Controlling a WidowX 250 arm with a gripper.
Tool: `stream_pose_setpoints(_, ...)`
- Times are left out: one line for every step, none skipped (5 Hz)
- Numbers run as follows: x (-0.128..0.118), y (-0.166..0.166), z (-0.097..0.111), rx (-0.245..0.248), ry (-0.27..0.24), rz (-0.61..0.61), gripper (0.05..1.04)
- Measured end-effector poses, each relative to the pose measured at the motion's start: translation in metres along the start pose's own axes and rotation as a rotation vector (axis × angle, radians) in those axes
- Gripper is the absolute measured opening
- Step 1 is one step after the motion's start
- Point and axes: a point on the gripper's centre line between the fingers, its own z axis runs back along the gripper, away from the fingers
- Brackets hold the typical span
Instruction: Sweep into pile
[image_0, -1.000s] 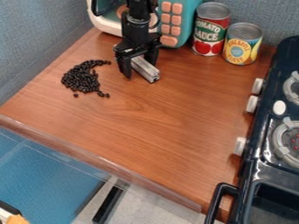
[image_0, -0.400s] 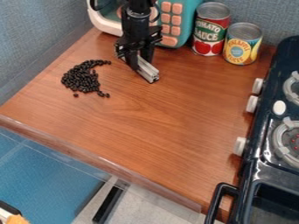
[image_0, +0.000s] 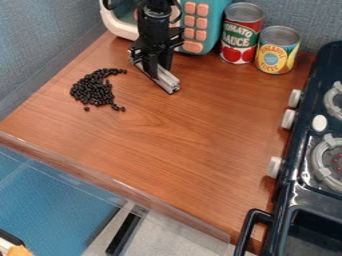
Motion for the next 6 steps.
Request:
stream_pose_setpoints(0.005, 0.004, -0.001, 0.001, 0.002, 0.021, 0.348)
stream_pose_setpoints(0.015, 0.012, -0.003, -0.001, 0.012, 0.054, 0.348)
stream_pose_setpoints(0.02, 0.017, -0.004, 0.001, 0.032, 0.067, 0.348)
stream_pose_setpoints(0.022, 0.022, -0.007, -0.009, 0.051, 0.078, 0.348)
stream_pose_setpoints(0.022, 0.026, -0.009, -0.011, 0.052, 0.089, 0.348)
stream_pose_setpoints(0.02, 0.034, -0.009, -0.024, 0.058, 0.115, 0.348)
